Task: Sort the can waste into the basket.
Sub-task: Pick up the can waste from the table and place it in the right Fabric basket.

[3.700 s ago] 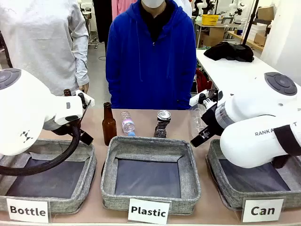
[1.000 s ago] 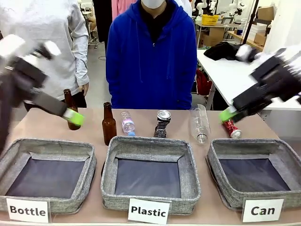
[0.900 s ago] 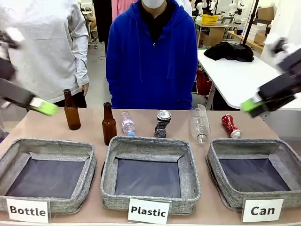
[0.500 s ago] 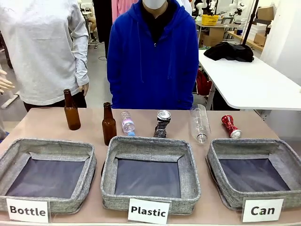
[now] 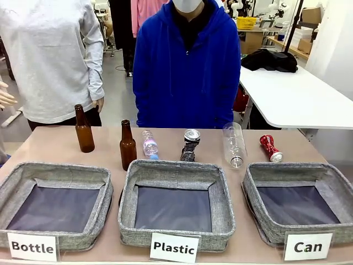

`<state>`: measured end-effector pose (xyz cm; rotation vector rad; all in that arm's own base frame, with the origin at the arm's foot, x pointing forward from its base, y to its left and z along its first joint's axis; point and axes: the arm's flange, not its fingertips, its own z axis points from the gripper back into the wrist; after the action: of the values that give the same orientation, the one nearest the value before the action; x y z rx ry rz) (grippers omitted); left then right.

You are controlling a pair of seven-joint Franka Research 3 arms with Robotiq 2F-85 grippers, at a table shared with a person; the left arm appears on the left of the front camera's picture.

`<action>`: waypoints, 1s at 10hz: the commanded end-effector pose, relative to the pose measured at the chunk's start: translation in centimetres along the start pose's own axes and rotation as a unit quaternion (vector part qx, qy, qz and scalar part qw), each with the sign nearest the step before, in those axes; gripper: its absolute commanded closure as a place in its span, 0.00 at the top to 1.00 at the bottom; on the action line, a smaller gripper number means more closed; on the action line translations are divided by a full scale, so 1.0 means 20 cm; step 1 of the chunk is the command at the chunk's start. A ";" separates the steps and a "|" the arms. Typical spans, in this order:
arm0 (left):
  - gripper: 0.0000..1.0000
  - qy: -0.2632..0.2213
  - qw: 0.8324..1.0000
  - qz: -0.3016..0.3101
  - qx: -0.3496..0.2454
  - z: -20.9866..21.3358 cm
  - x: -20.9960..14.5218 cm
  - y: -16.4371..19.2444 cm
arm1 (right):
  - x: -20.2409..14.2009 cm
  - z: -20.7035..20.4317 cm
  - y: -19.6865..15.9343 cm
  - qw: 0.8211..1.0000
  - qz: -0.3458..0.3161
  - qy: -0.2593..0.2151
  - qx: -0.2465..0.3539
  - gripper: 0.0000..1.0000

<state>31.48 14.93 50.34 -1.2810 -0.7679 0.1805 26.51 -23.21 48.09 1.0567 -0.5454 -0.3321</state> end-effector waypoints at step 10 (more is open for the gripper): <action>1.00 0.022 0.999 -0.023 0.005 0.05 -0.02 -0.02 | -0.04 -0.02 0.05 0.999 -0.005 0.002 -0.048 1.00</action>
<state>30.31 15.14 50.64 -1.2543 -0.7448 0.1455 26.51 -22.79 48.11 1.0225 -0.5176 -0.3509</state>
